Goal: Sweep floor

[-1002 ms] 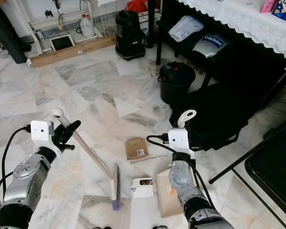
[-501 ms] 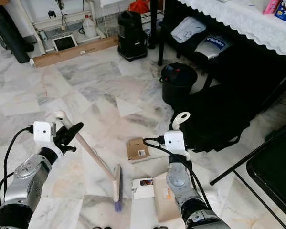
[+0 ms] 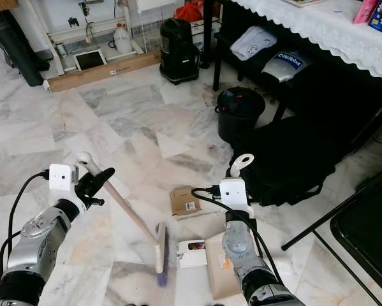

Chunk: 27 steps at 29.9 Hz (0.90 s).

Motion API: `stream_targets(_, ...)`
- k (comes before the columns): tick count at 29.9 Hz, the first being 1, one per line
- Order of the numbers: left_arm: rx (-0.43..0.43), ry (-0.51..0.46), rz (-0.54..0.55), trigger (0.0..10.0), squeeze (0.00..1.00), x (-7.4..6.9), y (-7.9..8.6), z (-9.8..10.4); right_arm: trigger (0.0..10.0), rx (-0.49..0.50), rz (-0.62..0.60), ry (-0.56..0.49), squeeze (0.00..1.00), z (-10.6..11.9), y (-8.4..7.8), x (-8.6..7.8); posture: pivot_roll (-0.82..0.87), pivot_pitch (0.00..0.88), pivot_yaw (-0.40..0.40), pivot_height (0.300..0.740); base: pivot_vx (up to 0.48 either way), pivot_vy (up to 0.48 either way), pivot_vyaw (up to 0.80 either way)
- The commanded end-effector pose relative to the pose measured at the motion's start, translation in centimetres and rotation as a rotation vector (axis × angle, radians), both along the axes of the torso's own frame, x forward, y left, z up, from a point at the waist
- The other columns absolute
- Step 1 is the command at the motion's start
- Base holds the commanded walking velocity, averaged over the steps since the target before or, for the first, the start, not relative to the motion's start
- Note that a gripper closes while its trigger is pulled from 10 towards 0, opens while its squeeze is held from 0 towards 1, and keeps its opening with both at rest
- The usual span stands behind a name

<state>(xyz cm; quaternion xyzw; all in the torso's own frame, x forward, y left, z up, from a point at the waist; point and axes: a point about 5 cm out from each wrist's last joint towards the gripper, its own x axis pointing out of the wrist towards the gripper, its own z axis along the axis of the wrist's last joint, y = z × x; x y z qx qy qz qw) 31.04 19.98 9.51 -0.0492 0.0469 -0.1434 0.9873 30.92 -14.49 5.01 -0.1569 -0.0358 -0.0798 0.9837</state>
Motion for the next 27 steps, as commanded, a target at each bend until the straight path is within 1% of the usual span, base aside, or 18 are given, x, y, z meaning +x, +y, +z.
stream_targets(1,-0.039,0.053,-0.032,10.0,0.0,-0.3,-0.4,-0.9,10.0,0.001,-0.022,0.113,0.0,-2.2,-0.2,-1.3,0.08,0.139,0.05,0.74,0.0,0.0,0.0)
stream_targets(6,-0.109,0.091,-0.094,10.0,0.0,-0.6,-0.8,-1.1,10.0,0.0,-0.018,0.117,0.0,-2.3,0.0,-1.4,0.09,0.141,0.05,0.74,0.0,0.0,0.0)
stream_targets(10,-0.156,0.116,-0.135,10.0,0.0,-0.8,-0.7,-1.1,10.0,0.001,-0.015,0.12,0.0,-2.3,0.1,-1.4,0.09,0.141,0.05,0.74,0.0,0.0,0.0)
stream_targets(11,-0.184,0.127,-0.152,10.0,0.0,-0.9,-0.6,-0.9,10.0,0.002,-0.014,0.121,0.0,-2.3,0.2,-1.4,0.09,0.141,0.05,0.74,0.0,0.0,0.0)
stream_targets(14,-0.219,0.133,-0.171,10.0,0.0,-1.0,-0.5,-0.7,10.0,0.001,-0.012,0.121,0.0,-2.4,0.2,-1.4,0.09,0.141,0.05,0.74,0.0,0.0,0.0)
stream_targets(16,-0.257,0.129,-0.168,10.0,0.0,-0.9,-0.4,-0.4,10.0,0.0,-0.011,0.122,0.0,-2.3,0.3,-1.4,0.09,0.141,0.048,0.74,0.0,0.0,0.0)
stream_targets(19,-0.28,0.126,-0.169,10.0,0.0,-0.9,-0.4,-0.2,10.0,-0.001,-0.01,0.122,0.0,-2.3,0.3,-1.3,0.09,0.141,0.048,0.74,0.0,0.0,0.0)
stream_targets(20,-0.307,0.115,-0.169,10.0,0.0,-0.8,-0.4,0.3,10.0,-0.002,-0.009,0.121,0.0,-2.3,0.3,-1.3,0.09,0.141,0.048,0.74,0.0,0.0,0.0)
stream_targets(25,-0.349,0.092,-0.162,10.0,0.0,-0.6,-0.3,0.9,10.0,0.003,-0.006,0.119,0.0,-2.2,0.5,-1.3,0.09,0.141,0.048,0.74,0.0,0.0,0.0)
stream_targets(26,-0.379,0.08,-0.155,10.0,0.0,-0.4,-0.3,1.3,10.0,0.008,-0.003,0.118,0.0,-2.2,0.5,-1.2,0.09,0.141,0.048,0.74,0.0,0.0,0.0)
stream_targets(27,-0.387,0.078,-0.154,10.0,0.0,-0.3,-0.3,1.5,10.0,0.01,-0.002,0.117,0.0,-2.2,0.5,-1.2,0.09,0.141,0.048,0.74,0.0,0.0,0.0)
